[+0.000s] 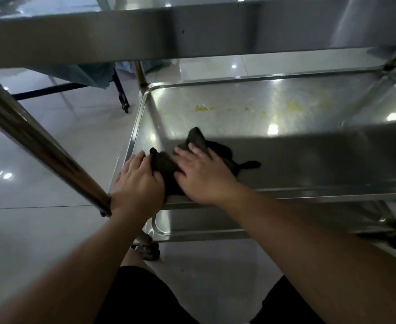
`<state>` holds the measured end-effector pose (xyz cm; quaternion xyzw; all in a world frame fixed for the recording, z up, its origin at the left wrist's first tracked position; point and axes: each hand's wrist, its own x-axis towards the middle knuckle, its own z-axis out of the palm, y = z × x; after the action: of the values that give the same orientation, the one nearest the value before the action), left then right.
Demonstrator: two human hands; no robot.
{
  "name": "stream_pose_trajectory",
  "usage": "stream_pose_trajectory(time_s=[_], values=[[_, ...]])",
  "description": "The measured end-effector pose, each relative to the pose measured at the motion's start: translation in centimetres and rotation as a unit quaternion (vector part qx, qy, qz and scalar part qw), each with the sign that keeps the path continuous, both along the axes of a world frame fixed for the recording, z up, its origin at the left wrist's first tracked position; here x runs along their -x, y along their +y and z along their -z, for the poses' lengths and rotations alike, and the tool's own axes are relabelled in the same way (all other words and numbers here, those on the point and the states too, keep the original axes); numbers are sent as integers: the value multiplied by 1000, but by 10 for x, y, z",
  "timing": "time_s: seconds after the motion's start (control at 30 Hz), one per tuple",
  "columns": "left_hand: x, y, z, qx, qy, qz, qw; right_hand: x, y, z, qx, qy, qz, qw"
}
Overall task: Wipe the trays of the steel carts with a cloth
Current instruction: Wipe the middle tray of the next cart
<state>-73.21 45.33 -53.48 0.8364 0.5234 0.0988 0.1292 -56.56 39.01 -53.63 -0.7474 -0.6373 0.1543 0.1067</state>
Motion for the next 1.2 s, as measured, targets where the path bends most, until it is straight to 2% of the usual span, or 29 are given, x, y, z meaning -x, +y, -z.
stream_pose_trajectory(time_s=[0.1,0.2,0.4,0.57,0.77,0.87,1.0,1.13,1.2], values=[[1,-2,-1,8,-2,1,1000,4,-23,-3,-8,25,-31,999],[2,-2,-1,6,6,9,1000,-16,-53,-3,-15,10,-42,999],[0,-1,-2,4,25,5,1000,-66,-109,8,-91,-73,39,992],[0,-1,-4,12,35,-2,999,-58,-110,15,-148,-111,64,981],[1,4,-4,30,47,2,998,-54,-109,17,-196,-96,83,972],[0,3,-7,40,43,7,998,-51,-109,11,-176,-121,73,974],[-6,4,-27,108,109,27,988,-41,-109,-11,-107,-173,34,978],[4,-21,-78,118,169,73,976,-18,-117,-58,38,-183,9,982],[19,-44,-106,170,193,106,960,-4,-123,-88,146,-148,29,978]])
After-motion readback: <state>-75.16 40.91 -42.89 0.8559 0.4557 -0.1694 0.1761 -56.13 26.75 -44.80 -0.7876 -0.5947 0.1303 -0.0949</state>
